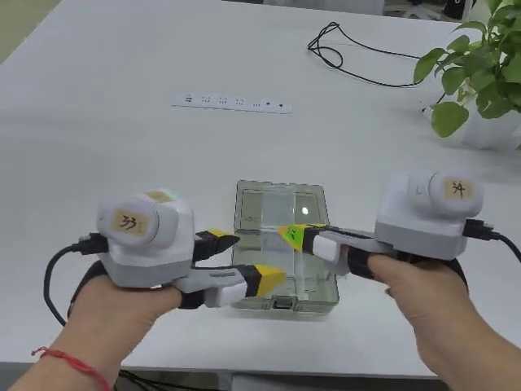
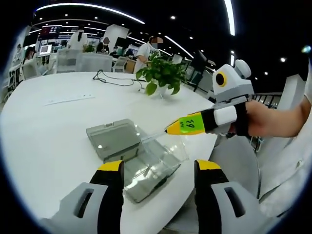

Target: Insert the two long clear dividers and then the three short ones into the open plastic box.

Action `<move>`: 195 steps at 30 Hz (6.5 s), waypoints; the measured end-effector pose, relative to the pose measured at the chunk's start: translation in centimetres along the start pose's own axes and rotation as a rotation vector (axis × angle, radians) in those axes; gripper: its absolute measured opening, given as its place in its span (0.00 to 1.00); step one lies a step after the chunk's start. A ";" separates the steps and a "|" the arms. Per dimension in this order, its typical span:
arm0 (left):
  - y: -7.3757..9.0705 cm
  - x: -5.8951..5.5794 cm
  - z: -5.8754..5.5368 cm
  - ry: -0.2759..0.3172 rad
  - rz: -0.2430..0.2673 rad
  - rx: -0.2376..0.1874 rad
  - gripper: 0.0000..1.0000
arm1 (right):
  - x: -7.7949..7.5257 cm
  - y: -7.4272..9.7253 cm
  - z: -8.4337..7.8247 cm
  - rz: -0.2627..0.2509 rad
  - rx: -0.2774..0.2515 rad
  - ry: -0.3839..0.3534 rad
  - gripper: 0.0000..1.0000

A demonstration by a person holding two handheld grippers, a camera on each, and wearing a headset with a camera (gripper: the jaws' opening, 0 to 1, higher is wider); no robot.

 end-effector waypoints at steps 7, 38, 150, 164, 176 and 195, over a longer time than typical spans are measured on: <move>1.0 1.1 -0.7 -0.083 -0.004 0.020 0.73 | -0.2 -0.1 0.4 -0.041 0.020 -0.032 0.07; 1.7 3.0 -3.0 -0.269 -0.080 0.094 1.00 | -3.1 -4.3 -2.0 -0.263 0.393 -0.336 0.07; 1.2 3.6 -3.9 -0.233 -0.061 0.083 1.00 | -5.3 -9.4 -5.3 -0.285 0.470 -0.126 0.10; 1.6 3.0 -3.5 -0.201 -0.017 0.069 1.00 | -5.6 -7.0 -5.1 -0.186 0.376 -0.179 0.14; 2.0 2.3 -3.7 -0.177 0.015 0.060 1.00 | -6.3 -3.3 -2.9 -0.154 0.299 -0.039 0.19; 3.0 1.7 -3.4 -0.165 0.058 0.019 1.00 | -8.4 2.2 -3.6 -0.200 0.440 0.644 0.43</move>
Point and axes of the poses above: the centre of the closed fingertips' face, and the gripper's own axes: y roughly backward along the fingers, x roughly to its left, z roughly out of its top, the point moved 4 cm from there along y, roughly backward along the fingers, and after that the axes turned 10 degrees about x, right-handed, at the moved point
